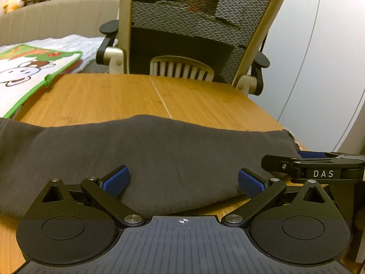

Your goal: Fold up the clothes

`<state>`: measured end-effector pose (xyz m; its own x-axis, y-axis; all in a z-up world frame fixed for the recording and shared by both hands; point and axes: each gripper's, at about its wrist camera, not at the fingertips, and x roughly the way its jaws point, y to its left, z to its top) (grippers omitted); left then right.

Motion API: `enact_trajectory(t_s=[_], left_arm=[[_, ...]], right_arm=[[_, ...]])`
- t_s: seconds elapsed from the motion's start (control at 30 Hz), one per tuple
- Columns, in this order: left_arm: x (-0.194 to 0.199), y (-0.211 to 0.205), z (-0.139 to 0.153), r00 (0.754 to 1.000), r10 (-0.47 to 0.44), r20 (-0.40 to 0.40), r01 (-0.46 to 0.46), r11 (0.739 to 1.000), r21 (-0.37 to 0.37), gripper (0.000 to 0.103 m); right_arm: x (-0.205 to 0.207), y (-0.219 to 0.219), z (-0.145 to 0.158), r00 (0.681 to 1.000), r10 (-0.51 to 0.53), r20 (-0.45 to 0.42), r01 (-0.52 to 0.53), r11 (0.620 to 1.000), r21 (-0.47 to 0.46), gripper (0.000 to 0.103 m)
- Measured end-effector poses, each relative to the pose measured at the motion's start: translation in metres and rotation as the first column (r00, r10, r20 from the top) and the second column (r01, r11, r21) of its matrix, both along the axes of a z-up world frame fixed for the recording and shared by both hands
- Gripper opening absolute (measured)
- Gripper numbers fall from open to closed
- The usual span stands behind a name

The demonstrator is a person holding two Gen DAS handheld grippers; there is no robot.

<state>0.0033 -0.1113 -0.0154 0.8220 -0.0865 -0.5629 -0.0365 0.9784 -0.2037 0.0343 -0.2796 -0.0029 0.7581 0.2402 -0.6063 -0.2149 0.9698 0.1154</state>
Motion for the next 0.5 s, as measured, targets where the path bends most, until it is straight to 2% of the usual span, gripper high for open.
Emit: enact_trajectory(t_s=[0.5], left_arm=[[-0.0010,0.0021,-0.0009,1.000,-0.001,0.005,0.001,1.000,-0.011,0.103]], right_arm=[[-0.0007,-0.0006,-0.0006,1.000,0.000,0.004,0.000,1.000,0.006,0.103]])
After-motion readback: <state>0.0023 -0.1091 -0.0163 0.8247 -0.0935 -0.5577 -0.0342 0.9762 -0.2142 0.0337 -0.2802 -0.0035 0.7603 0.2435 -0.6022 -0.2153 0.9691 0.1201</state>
